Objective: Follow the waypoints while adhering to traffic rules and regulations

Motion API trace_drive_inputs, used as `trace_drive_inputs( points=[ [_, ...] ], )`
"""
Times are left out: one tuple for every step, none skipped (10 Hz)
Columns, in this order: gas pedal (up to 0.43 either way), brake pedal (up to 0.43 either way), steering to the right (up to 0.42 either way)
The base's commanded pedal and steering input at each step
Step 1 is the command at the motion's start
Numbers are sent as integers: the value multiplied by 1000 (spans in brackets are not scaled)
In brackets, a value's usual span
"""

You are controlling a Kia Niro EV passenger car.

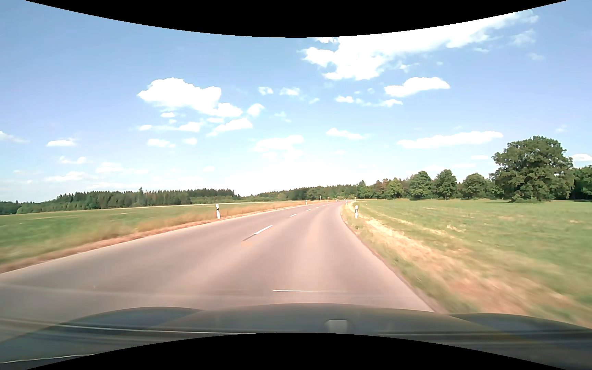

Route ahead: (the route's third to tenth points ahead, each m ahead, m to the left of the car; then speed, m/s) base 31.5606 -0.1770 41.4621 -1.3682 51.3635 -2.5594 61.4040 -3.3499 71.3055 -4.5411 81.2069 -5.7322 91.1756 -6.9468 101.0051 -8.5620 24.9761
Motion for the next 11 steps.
trace_drive_inputs(
  points=[
    [130,6,15],
    [130,6,15],
    [138,6,15],
    [150,6,16],
    [150,6,16],
    [150,6,15],
    [189,6,15],
    [197,6,15],
    [197,6,15],
    [197,6,15],
    [197,6,15]
  ],
)
